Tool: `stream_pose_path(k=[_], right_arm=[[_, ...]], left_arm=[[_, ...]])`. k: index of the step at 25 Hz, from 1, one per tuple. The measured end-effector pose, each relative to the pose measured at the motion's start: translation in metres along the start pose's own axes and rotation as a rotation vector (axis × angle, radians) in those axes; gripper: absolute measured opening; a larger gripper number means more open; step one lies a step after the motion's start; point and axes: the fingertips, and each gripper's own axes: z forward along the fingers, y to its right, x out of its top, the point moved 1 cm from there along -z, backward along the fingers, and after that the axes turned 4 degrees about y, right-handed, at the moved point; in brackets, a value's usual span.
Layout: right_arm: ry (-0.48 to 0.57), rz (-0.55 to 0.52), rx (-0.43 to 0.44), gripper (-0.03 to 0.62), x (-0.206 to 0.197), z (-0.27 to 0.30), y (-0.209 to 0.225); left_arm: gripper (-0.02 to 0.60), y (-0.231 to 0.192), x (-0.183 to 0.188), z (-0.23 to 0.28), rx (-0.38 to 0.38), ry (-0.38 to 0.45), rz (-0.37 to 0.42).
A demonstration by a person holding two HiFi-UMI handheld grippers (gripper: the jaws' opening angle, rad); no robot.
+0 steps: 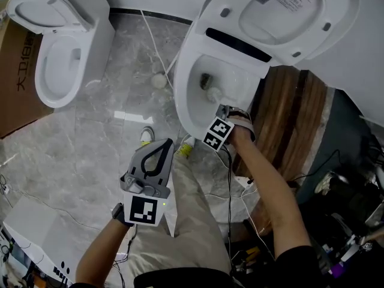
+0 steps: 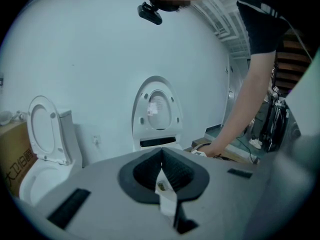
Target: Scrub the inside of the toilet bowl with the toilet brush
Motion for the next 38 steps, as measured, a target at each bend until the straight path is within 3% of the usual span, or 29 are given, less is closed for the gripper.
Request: stream_pose_path(k=[12,26,38], right_arm=[[-0.004,0.163,0.114,0.156,0.026,-0.013,-0.007],[0.059,0.306,0.165,0.156,0.058,-0.03,-0.005],[0.137,0.284,0.135,0.153,0.083,-0.036,0.01]], left_arm=[[0.011,-0.001,-0.002,-0.006,0.014,0.011,-0.025],[0.011,-0.001,-0.005,-0.003,0.028,0.015,-0.053],[0.011,0.001,-0.005,0.011,0.011,0.015,-0.061]])
